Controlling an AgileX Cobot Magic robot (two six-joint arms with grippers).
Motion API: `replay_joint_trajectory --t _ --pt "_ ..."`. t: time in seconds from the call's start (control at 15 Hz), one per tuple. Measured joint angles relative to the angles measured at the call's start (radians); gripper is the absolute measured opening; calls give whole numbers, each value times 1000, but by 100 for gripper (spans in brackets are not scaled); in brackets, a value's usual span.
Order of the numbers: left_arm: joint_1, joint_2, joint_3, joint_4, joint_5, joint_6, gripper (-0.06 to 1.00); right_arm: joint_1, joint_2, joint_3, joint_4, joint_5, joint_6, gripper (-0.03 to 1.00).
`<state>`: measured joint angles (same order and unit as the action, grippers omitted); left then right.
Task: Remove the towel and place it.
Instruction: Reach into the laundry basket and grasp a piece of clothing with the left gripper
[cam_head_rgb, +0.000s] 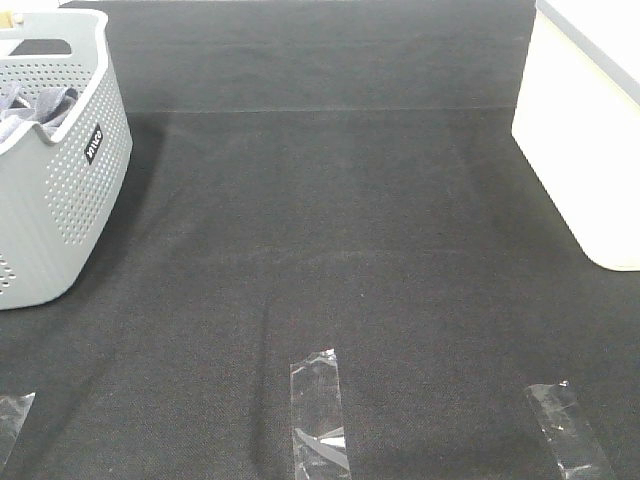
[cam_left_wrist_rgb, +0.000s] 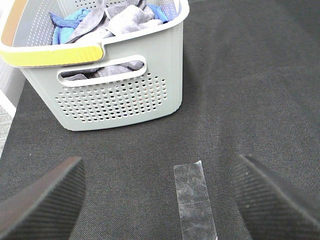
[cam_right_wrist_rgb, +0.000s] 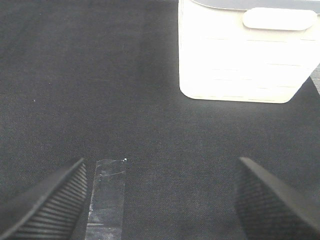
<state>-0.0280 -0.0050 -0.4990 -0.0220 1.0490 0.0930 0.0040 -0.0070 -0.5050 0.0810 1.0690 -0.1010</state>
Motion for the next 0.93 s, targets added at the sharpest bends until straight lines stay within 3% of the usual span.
replay_joint_trajectory --t 0.93 --pt "0 0 0 0 0 0 77 0 0 0 0 0 0 75"
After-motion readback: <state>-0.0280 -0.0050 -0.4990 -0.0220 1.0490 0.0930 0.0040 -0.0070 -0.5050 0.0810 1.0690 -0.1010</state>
